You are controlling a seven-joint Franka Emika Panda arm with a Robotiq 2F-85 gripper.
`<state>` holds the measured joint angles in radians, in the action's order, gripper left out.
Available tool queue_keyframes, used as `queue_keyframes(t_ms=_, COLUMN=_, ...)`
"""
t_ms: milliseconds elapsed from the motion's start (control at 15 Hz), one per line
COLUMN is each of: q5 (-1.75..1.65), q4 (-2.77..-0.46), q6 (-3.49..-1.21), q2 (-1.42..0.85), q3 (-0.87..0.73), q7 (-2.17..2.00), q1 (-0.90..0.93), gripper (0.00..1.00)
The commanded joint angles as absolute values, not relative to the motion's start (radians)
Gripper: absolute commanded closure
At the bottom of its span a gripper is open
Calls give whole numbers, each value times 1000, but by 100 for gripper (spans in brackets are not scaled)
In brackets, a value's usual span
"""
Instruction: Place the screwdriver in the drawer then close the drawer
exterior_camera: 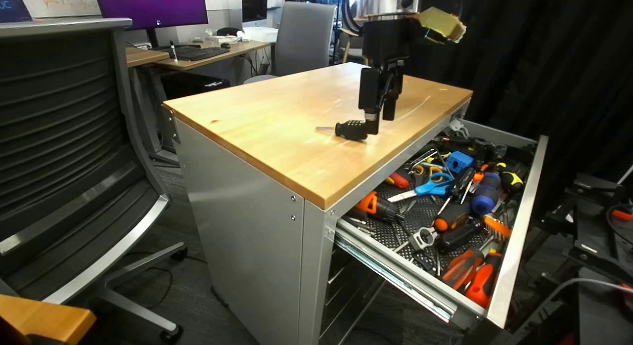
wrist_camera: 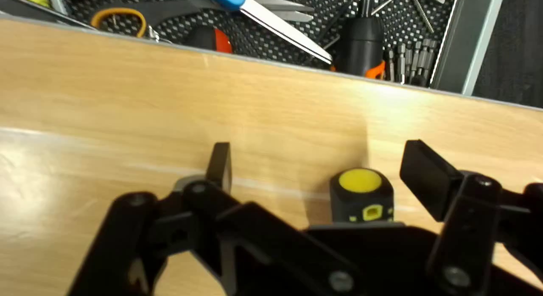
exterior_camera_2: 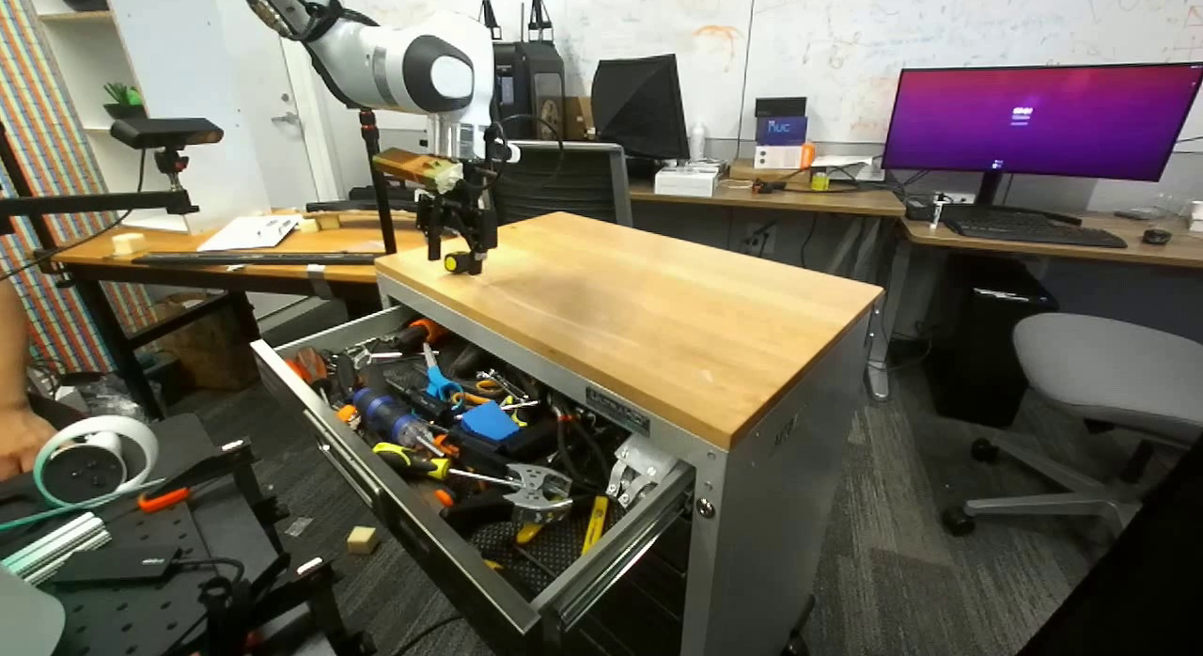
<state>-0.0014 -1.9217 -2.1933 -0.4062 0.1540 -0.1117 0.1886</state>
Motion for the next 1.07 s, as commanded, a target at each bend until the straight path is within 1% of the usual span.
queue_keyframes(t_ms=0, q5=-1, q4=-1830, q6=-2185, q2=-443, q3=169, q7=-61, q1=210, gripper=0)
queue_keyframes(t_ms=200, q5=-7, q4=-1824, q6=-2220, q2=-449, q3=172, q7=-44, q1=222, gripper=0)
queue_keyframes(t_ms=267, q5=-13, q4=-1823, q6=-2229, q2=-451, q3=171, q7=-43, q1=227, gripper=25)
queue_keyframes(t_ms=333, q5=-28, q4=-1830, q6=-2253, q2=-454, q3=165, q7=-54, q1=236, gripper=27)
queue_keyframes(t_ms=400, q5=-40, q4=-1835, q6=-2271, q2=-457, q3=160, q7=-62, q1=242, gripper=34)
queue_keyframes(t_ms=467, q5=-62, q4=-1842, q6=-2294, q2=-463, q3=153, q7=-77, q1=250, gripper=41)
queue_keyframes(t_ms=533, q5=-80, q4=-1844, q6=-2310, q2=-473, q3=148, q7=-86, q1=256, gripper=51)
queue_keyframes(t_ms=800, q5=-148, q4=-1885, q6=-2373, q2=-471, q3=121, q7=-144, q1=279, gripper=82)
queue_keyframes(t_ms=867, q5=-159, q4=-1889, q6=-2353, q2=-453, q3=118, q7=-154, q1=282, gripper=85)
queue_keyframes(t_ms=1000, q5=-174, q4=-1920, q6=-2302, q2=-408, q3=111, q7=-171, q1=283, gripper=81)
